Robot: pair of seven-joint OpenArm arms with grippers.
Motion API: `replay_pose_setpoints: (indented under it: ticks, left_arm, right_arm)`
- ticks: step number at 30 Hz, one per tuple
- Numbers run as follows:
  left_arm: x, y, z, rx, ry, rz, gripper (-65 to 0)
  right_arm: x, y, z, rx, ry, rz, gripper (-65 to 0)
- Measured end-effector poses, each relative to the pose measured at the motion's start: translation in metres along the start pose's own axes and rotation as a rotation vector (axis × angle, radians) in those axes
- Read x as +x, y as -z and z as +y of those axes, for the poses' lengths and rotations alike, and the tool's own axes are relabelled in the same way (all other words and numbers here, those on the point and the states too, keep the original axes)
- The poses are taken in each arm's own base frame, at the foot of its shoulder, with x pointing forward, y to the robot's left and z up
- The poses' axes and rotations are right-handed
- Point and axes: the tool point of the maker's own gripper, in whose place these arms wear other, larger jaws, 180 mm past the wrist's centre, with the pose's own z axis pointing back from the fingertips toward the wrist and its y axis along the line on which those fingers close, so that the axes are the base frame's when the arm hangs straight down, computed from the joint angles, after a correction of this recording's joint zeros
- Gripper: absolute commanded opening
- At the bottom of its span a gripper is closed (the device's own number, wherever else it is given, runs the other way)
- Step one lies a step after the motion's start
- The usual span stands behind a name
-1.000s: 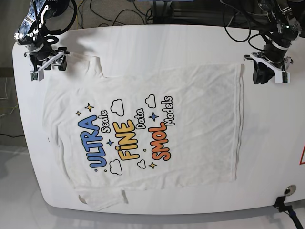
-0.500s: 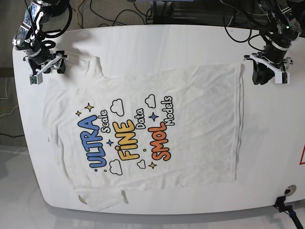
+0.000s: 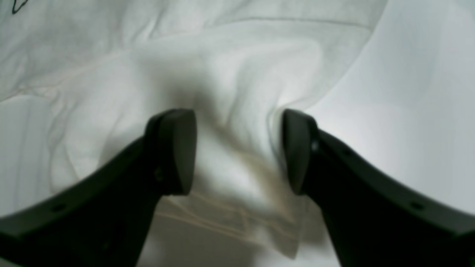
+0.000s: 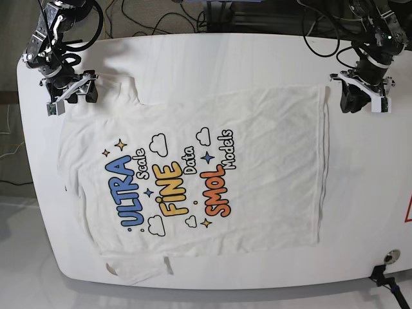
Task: Fold the T-shirt properly
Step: 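Grasp the shirt's shoulder edges with both grippers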
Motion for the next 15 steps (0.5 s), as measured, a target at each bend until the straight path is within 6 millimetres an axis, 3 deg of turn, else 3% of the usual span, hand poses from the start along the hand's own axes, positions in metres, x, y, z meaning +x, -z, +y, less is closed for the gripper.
replay_pose_setpoints:
  ticks: [4,6,8,15]
  left_arm:
    - [-0.011,0.000,0.002,-0.064,0.005,0.077,-42.2]
    - [-0.027,0.000,-0.003,-0.104,-0.003,0.140,-40.1]
    - [-0.027,0.000,-0.005,-0.134,-0.017,0.139,-38.7]
    - [-0.036,-0.001,-0.018,-0.204,-0.048,0.177,-32.1]
  right_arm:
    - [0.000,0.000,0.000,0.000,0.001,0.000,-29.9]
    - [0.000,0.000,0.000,0.000,0.001,-0.001,-31.2]
    - [0.000,0.000,-0.001,0.000,-0.001,0.001,-34.4]
    - [-0.002,0.000,-0.004,-0.011,0.016,0.004,-62.9]
